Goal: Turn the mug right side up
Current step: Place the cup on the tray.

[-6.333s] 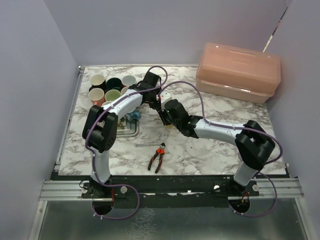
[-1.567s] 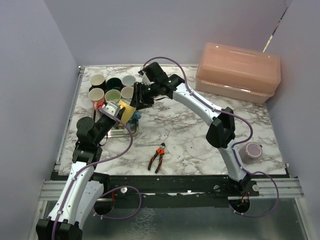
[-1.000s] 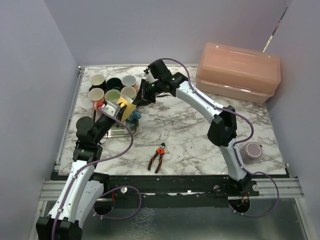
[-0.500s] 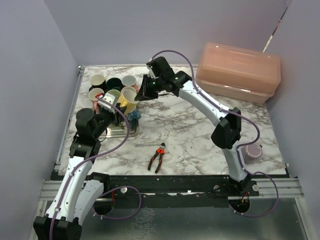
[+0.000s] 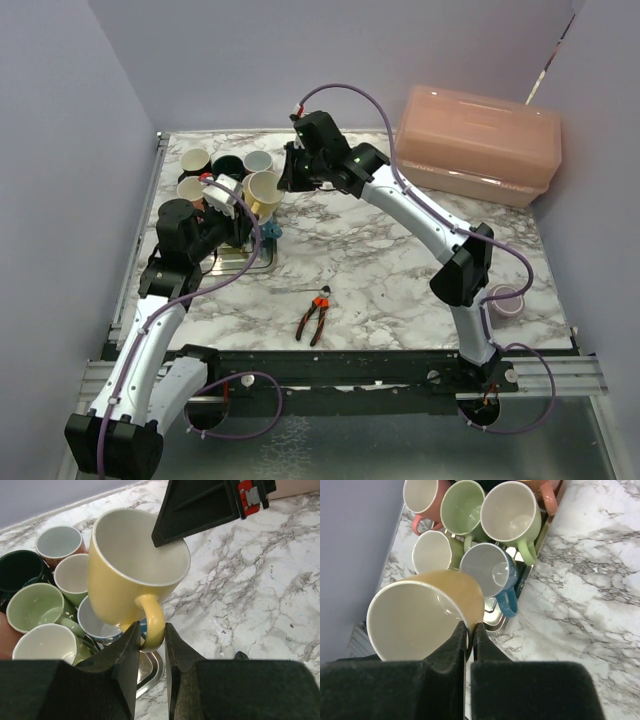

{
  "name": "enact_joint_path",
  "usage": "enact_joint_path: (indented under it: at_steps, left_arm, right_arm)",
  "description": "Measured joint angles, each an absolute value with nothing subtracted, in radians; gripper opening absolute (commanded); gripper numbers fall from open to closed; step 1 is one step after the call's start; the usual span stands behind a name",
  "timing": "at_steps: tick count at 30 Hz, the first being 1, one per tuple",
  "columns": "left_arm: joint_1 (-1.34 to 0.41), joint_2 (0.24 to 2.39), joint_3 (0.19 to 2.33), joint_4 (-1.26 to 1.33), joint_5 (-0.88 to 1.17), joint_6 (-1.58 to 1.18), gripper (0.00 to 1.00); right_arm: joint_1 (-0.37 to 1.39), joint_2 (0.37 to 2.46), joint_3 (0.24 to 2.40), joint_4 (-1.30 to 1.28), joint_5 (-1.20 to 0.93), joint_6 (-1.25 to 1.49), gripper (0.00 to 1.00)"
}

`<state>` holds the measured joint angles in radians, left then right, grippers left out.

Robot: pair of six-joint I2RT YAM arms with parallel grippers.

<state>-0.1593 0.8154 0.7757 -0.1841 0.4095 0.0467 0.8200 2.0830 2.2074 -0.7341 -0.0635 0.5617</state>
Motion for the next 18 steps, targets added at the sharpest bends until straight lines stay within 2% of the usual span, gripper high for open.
enact_joint_path:
  at_steps: [6, 13, 18]
  left_arm:
    - [-0.166, 0.833, 0.779, -0.188, 0.423, 0.089, 0.31]
    - [-0.248, 0.899, 0.801, -0.189, 0.374, 0.137, 0.37]
    - [-0.364, 0.956, 0.815, -0.191, 0.258, 0.167, 0.34]
  right_arm:
    - [0.832, 2.115, 2.335, -0.840, -0.011, 0.514, 0.01]
    - [0.836, 2.117, 2.358, -0.905, 0.033, 0.516, 0.01]
    - [0.837, 2.117, 2.354, -0.941, 0.083, 0.519, 0.01]
